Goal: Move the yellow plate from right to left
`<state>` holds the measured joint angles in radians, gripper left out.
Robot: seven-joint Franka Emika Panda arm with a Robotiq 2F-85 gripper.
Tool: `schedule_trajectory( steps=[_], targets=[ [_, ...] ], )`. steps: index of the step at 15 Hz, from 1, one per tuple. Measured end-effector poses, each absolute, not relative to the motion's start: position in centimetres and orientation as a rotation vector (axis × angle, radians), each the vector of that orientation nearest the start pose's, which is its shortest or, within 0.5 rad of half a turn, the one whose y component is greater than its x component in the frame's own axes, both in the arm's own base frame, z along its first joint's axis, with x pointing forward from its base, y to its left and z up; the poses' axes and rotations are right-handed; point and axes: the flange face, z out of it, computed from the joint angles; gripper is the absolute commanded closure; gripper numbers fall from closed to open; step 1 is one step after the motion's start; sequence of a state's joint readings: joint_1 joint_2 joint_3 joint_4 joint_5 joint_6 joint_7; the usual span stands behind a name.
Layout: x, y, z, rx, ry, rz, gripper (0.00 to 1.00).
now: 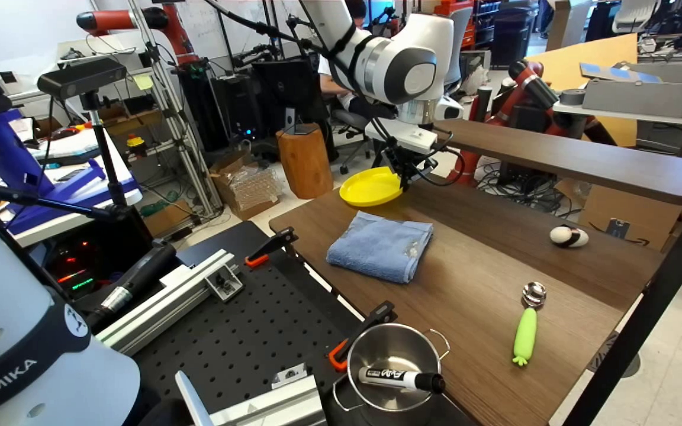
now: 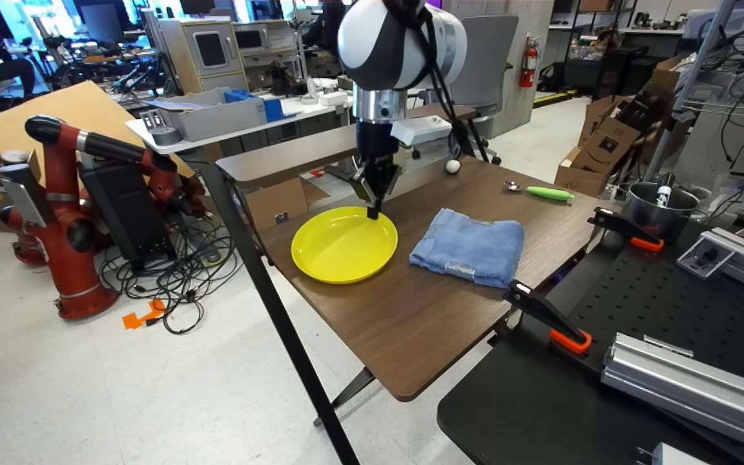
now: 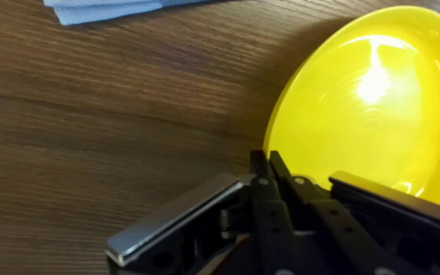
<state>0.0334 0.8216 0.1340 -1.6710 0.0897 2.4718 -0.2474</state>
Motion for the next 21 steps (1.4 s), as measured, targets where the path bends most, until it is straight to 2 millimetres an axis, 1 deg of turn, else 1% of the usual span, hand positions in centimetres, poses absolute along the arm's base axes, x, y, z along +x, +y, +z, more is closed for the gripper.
schedule_trajectory(
  steps=[1,2,3,5,8,10,11,13,18,20,21],
  targets=[
    [66.6,10.7,12.3,-2.961,-0.451,0.027,0.99],
    [66.8,11.0,12.0,-2.969,-0.453,0.038,0.71],
    [67.0,11.3,11.7,-2.975,-0.453,0.046,0.71],
    [67.3,11.6,11.4,-2.986,-0.445,0.073,0.57],
    [67.6,12.0,11.3,-2.998,-0.445,0.1,0.34],
    [67.7,12.2,11.3,-2.999,-0.444,0.109,0.21],
    [67.8,12.2,11.4,-2.999,-0.443,0.109,0.13],
    [68.0,12.2,11.6,-3.0,-0.442,0.106,0.01],
    [68.0,12.2,11.8,-2.999,-0.443,0.126,0.0],
    [68.0,12.3,12.5,-3.002,-0.455,0.125,0.0],
    [68.1,12.4,13.3,-3.003,-0.464,0.114,0.0]
  ],
)
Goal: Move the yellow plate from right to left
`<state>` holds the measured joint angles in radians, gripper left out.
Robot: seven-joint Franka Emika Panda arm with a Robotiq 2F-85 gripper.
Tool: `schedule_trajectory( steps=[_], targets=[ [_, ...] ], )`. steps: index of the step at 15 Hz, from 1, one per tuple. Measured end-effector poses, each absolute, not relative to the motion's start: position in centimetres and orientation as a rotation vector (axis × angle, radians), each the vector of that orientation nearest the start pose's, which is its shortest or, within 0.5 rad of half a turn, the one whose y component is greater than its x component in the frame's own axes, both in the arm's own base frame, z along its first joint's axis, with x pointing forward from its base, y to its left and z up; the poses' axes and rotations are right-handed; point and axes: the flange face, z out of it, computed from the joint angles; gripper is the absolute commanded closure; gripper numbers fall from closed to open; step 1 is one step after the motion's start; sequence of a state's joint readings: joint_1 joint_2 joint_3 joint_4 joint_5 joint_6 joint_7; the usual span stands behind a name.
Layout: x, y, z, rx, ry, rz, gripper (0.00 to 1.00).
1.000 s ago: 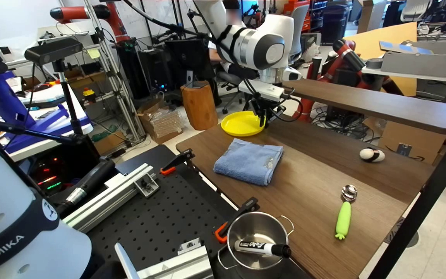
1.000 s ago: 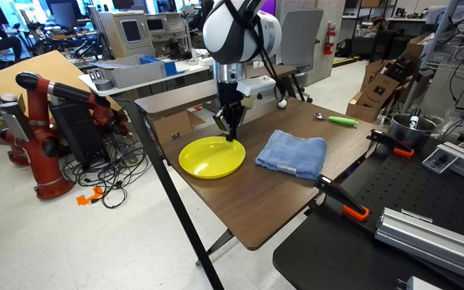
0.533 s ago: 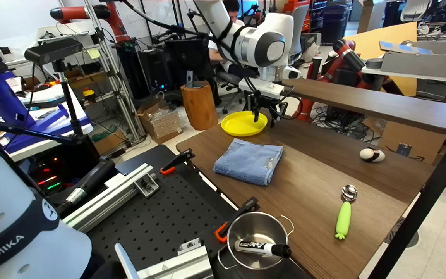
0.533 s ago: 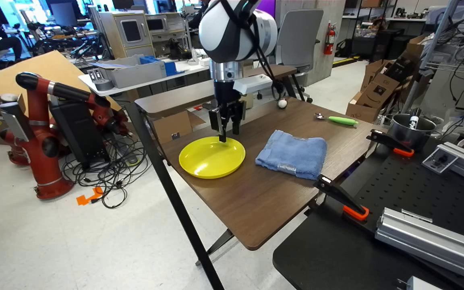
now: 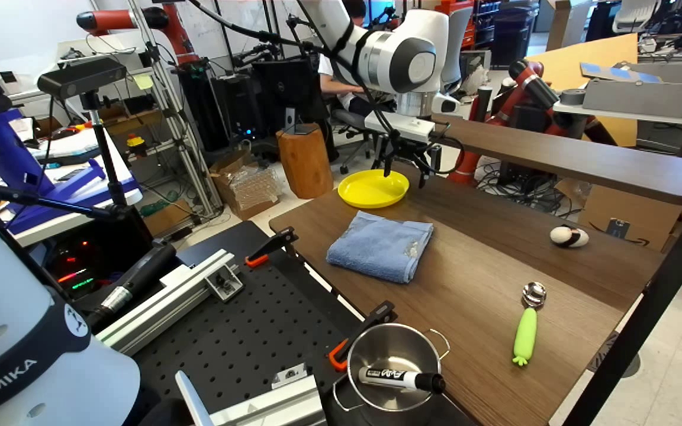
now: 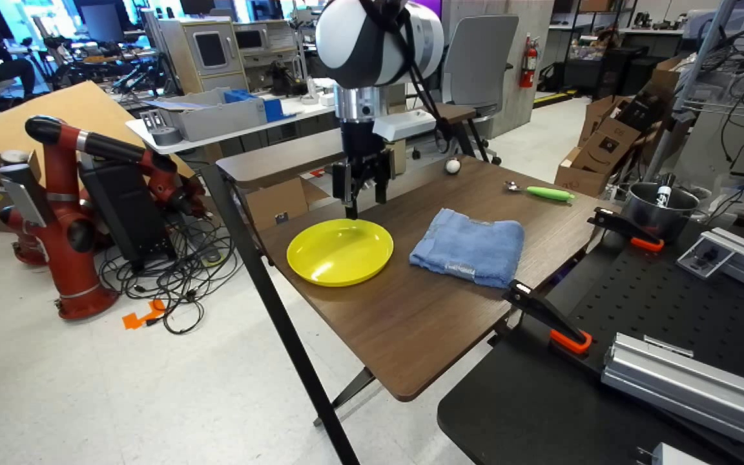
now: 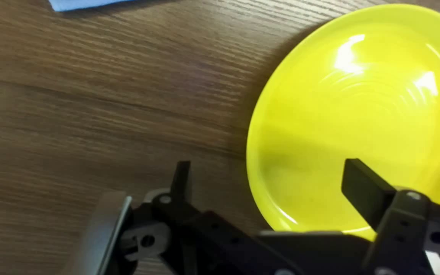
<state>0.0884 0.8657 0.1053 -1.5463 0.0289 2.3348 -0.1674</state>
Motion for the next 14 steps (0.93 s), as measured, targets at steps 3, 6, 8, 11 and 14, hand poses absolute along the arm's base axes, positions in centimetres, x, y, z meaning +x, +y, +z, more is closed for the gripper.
schedule_trajectory(
  steps=[3,6,8,11,14],
  targets=[
    [67.6,12.8,16.5,-3.002,-0.489,0.077,0.0],
    [66.1,12.6,19.2,-3.005,-0.508,0.07,0.0],
    [65.6,12.5,19.0,-3.005,-0.512,0.083,0.0],
    [65.5,12.5,18.8,-3.005,-0.515,0.087,0.0],
    [65.5,12.5,18.8,-3.005,-0.517,0.086,0.0]
  ],
)
